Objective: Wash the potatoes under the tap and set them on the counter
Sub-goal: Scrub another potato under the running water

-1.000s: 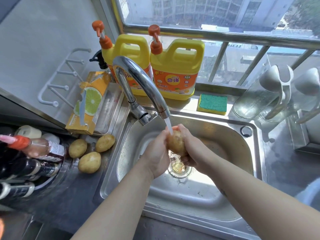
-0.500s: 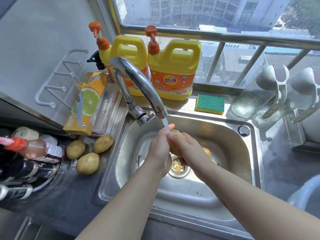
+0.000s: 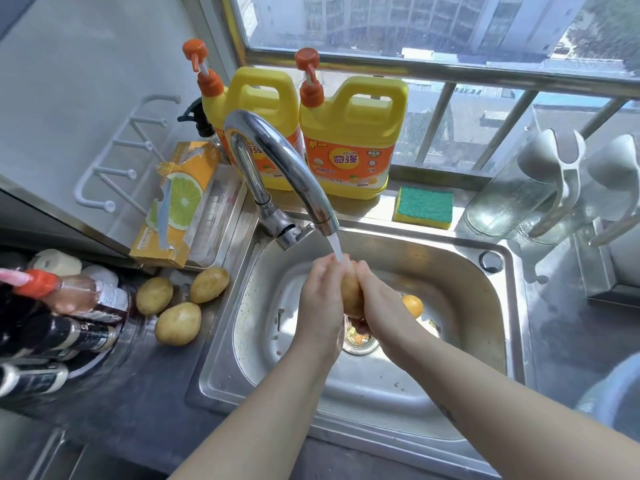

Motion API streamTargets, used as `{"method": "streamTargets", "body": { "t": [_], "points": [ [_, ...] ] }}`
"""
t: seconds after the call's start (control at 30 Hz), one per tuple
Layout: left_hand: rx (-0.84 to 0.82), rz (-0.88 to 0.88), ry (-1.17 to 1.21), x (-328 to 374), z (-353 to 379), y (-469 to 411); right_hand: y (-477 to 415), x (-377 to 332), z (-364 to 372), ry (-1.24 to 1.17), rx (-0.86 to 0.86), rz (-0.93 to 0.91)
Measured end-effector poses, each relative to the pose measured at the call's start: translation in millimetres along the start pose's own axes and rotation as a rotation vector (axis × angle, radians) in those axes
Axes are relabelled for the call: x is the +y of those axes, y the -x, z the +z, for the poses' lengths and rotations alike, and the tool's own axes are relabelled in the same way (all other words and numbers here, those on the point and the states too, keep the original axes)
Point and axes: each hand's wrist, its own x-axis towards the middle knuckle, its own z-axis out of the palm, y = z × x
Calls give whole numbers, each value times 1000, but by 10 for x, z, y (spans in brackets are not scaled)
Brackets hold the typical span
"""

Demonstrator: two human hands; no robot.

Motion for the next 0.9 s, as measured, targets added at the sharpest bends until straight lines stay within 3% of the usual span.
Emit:
{"method": "streamTargets", "body": {
  "t": [0.13,0.3,0.5,0.57,0.8,0.9],
  "points": [
    [43,-89,108,113,26,-35,-29,104,-99,3,-116,-34],
    [-83,-120,49,177,-22,-31,-44,89,-146,-129,-241,-18],
    [-250,-19,-123,36,-92,35,-69,-12,-59,-222,-49,161],
    [-279,-21,-153,25,-114,56,-62,-5,-43,-171,-47,147],
    [96,-167,49,102,-62,-40,0,85,-13,55,-170,-34],
    [115,-274,132,202,-80,-77,8,79,-100,147,-283,-84]
  ]
}}
